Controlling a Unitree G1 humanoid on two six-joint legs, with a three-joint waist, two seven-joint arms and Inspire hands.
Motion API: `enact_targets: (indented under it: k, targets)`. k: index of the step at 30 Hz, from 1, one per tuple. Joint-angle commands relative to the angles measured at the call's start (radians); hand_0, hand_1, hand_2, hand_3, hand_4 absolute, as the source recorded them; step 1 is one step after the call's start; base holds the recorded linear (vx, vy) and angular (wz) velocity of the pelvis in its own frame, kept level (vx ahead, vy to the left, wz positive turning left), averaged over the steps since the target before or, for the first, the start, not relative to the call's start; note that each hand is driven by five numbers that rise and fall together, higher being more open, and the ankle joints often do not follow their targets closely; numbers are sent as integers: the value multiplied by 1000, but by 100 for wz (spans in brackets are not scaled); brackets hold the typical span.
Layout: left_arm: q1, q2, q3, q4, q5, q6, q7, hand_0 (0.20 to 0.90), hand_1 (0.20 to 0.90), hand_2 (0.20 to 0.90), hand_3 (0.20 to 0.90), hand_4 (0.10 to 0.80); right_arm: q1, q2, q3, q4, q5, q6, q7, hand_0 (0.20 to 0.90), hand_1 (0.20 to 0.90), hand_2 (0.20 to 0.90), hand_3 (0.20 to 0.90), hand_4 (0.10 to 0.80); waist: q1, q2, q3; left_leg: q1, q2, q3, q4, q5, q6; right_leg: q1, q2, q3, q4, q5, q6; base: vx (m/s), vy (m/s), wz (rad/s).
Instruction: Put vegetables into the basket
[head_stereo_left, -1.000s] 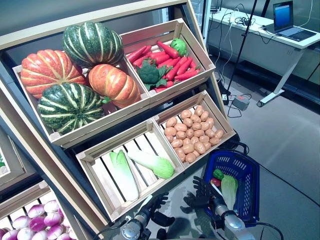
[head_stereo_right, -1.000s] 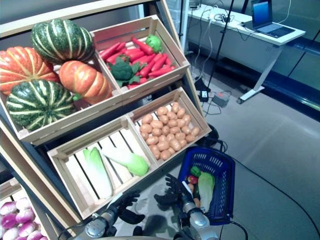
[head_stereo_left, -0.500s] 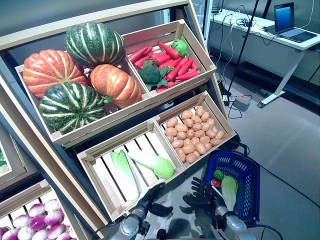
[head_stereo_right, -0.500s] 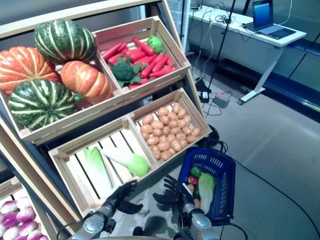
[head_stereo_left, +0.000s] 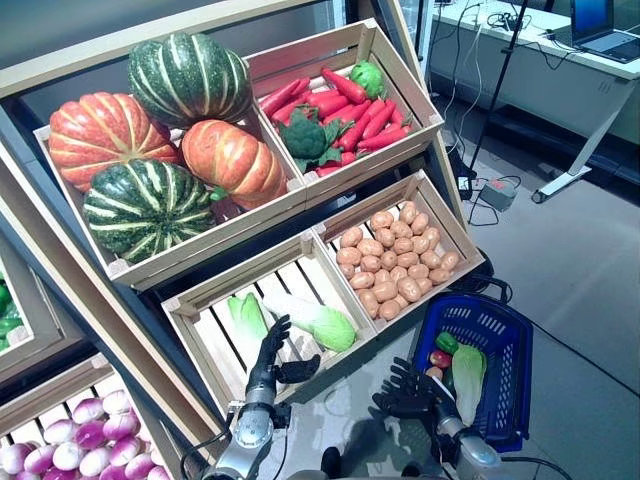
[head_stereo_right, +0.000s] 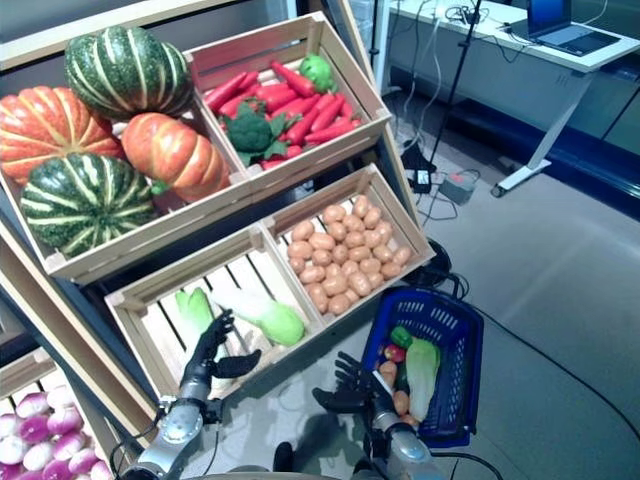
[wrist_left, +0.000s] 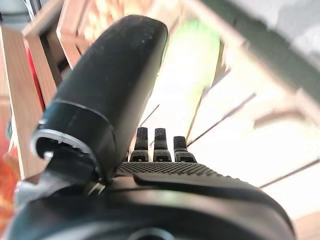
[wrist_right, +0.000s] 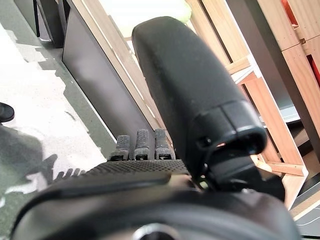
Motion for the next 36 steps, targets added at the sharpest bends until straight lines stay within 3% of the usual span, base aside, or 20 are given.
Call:
enact_targets:
  k: [1, 5, 9, 11, 18, 24, 36]
  targets:
    - [-162, 27, 67, 29, 61, -20, 156, 900, 900, 900, 900, 800, -56, 32, -17, -113, 25, -50, -10, 900, 900, 900, 900, 800, 4, -51, 28, 60, -61, 70, 9, -103, 38, -2, -21, 46, 40, -26, -70, 48, 36, 0]
    - [-205, 6, 82, 67, 34, 3, 259, 900, 900, 900, 900, 800, -81, 19, 1, -147, 35, -65, -37, 900, 900, 900, 900, 800, 2, -52, 59, 16, -64, 73, 14, -87, 36, -65, -24, 55, 71, -31, -74, -38, 58, -2]
    - [-320, -3, 76, 101, -53, 20, 367, 900, 900, 900, 900, 800, -170, -4, 44, -179, 74, -83, -66, 900, 900, 900, 900, 800, -4, -66, 152, -124, -69, 85, 166, -104, 28, -203, -39, 63, 213, -60, -85, -260, 59, 7]
    - [-389, -9, 92, 147, -126, 14, 412, 900, 900, 900, 900, 800, -227, -5, 69, -167, 86, -84, -74, 900, 900, 900, 900, 800, -16, -81, 213, -230, -67, 101, 324, -130, 16, -299, -52, 73, 344, -92, -95, -219, 45, 17]
    - [-466, 10, 131, 189, -229, 30, 443, 900, 900, 900, 900, 800, -285, -21, 93, -155, 90, -70, -64, 900, 900, 900, 900, 800, -31, -92, 261, -379, -55, 117, 513, -164, 9, -432, -54, 90, 507, -151, -119, -101, 45, 4]
    - [-561, 45, 189, 256, -376, 31, 390, 900, 900, 900, 900, 800, -356, -29, 102, -141, 108, -50, -70, 900, 900, 900, 900, 800, -42, -104, 294, -501, -44, 126, 641, -173, 7, -549, -53, 110, 626, -185, -131, -93, 22, -2]
    - [-690, 128, 260, 288, -511, 24, 396, 900, 900, 900, 900, 800, -417, -46, 107, -153, 135, -19, -97, 900, 900, 900, 900, 800, -60, -129, 352, -611, -21, 155, 740, -203, 17, -677, -35, 158, 734, -207, -127, -21, 41, -7]
